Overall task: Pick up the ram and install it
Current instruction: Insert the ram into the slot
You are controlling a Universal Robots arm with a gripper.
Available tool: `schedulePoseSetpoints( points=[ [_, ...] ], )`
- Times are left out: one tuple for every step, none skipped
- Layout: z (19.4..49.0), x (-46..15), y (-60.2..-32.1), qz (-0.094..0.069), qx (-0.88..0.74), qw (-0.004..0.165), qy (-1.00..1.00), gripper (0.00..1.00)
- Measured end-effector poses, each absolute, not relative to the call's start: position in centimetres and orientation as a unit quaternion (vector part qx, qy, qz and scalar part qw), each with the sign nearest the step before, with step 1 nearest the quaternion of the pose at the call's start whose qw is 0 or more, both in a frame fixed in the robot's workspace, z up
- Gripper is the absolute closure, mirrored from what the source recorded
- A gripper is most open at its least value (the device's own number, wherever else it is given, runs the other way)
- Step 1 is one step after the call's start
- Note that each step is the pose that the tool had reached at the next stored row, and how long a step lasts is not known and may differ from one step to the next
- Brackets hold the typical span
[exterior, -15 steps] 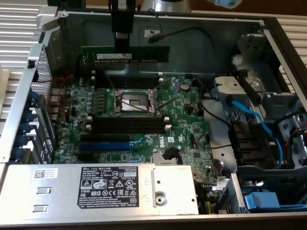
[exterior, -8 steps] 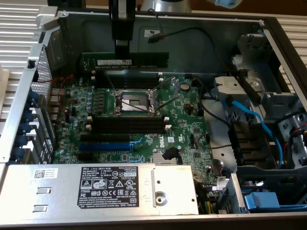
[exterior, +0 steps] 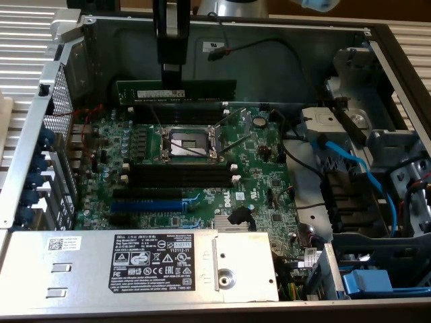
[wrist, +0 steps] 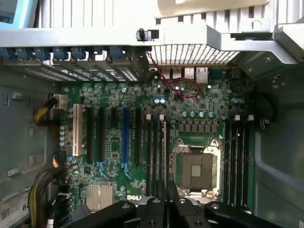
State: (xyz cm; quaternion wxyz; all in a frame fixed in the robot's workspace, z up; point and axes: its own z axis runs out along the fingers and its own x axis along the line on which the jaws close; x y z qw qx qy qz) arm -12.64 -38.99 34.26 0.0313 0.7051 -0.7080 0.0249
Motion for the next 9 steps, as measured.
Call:
schedulePoseSetpoints(
  points=[
    [33.9, -12.5, -39.0, 0.025, 0.705, 0.031, -0.708, 0.88],
    [33.5, -12.5, -39.0, 0.024, 0.705, 0.031, -0.708, 0.88],
    [33.2, -12.5, -39.2, 0.023, 0.705, 0.029, -0.708, 0.88],
    [32.8, -12.5, -39.5, 0.022, 0.705, 0.028, -0.708, 0.88],
    [32.5, -12.5, -39.9, 0.021, 0.705, 0.027, -0.708, 0.88],
    [32.1, -12.5, -40.5, 0.020, 0.705, 0.027, -0.708, 0.88],
    [31.8, -12.3, -40.9, 0.019, 0.705, 0.025, -0.708, 0.88],
    [31.7, -12.2, -41.0, 0.016, 0.705, 0.023, -0.708, 0.88],
    [31.7, -12.1, -41.0, 0.011, 0.706, 0.018, -0.708, 0.88]
  ],
)
